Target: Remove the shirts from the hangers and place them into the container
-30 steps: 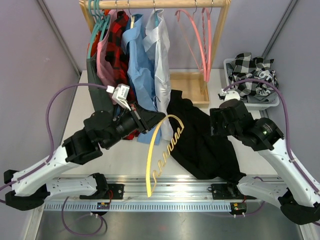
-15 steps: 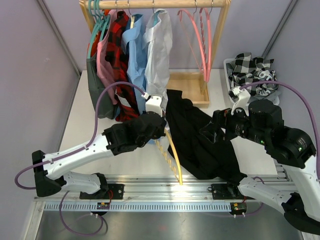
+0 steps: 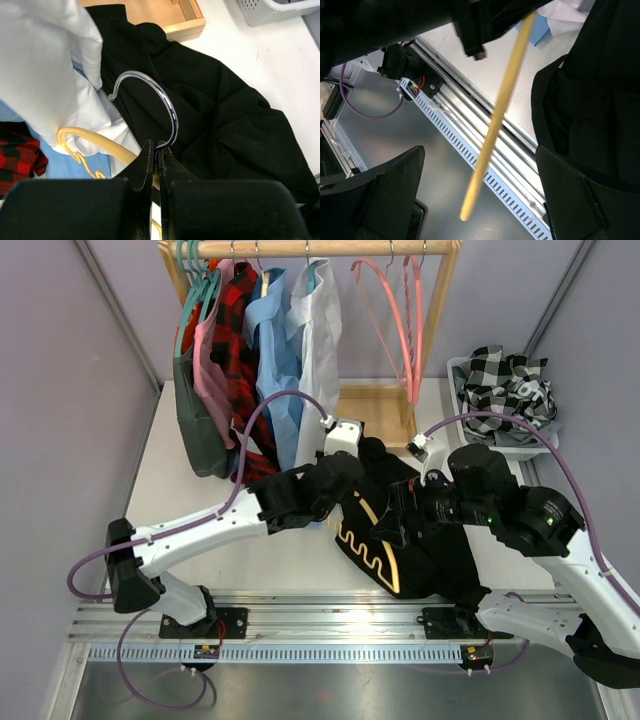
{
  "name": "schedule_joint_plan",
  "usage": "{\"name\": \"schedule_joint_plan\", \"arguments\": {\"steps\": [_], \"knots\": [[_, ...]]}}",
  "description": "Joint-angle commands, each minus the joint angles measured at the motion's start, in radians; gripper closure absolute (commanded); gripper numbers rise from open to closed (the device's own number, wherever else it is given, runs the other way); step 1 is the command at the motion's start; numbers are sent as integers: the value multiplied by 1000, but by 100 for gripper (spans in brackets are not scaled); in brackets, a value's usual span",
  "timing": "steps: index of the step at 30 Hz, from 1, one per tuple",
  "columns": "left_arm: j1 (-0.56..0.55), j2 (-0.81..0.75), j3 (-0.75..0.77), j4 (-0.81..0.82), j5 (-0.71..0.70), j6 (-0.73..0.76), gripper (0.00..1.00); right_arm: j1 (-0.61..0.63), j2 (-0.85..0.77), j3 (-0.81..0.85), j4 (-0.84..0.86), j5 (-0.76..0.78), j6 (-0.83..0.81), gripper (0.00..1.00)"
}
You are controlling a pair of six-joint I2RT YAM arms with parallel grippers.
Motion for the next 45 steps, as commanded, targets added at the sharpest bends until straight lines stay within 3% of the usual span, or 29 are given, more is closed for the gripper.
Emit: {"name": "schedule_joint_plan", "arguments": {"steps": [1,12,16,19,21,23,24,27,30,35,38,40,43,45], "knots": [[-1,55,103,35,-48,28,100,36,-14,-3,12,51,16,1],[39,149,284,-20,-29,78,100,47,-14,-52,-80,220,-24,0],[54,156,304,-31,-31,89,100,47,-14,-50,-111,240,-30,9],[72,170,321,-44,-29,97,100,47,-17,-49,-123,269,-34,21],[82,178,329,-49,-28,98,100,47,-15,-47,-128,270,-38,35],[88,190,346,-58,-23,100,100,47,-14,-46,-135,270,-40,50],[89,195,350,-60,-20,100,100,47,-14,-46,-135,270,-43,66],[89,208,366,-61,-5,101,100,47,-15,-41,-139,270,-46,90],[89,210,372,-52,18,101,100,47,-21,-38,-142,267,-47,100],[89,186,372,-26,75,104,100,47,-26,-26,-151,275,-52,100],[89,143,337,21,135,107,69,47,-38,0,-171,299,-60,100],[88,78,286,72,165,110,40,48,-46,34,-187,333,-63,100],[88,-8,240,109,175,109,19,47,-67,80,-217,379,-72,100],[85,-63,225,113,164,113,14,47,-70,104,-244,410,-75,100]]}}
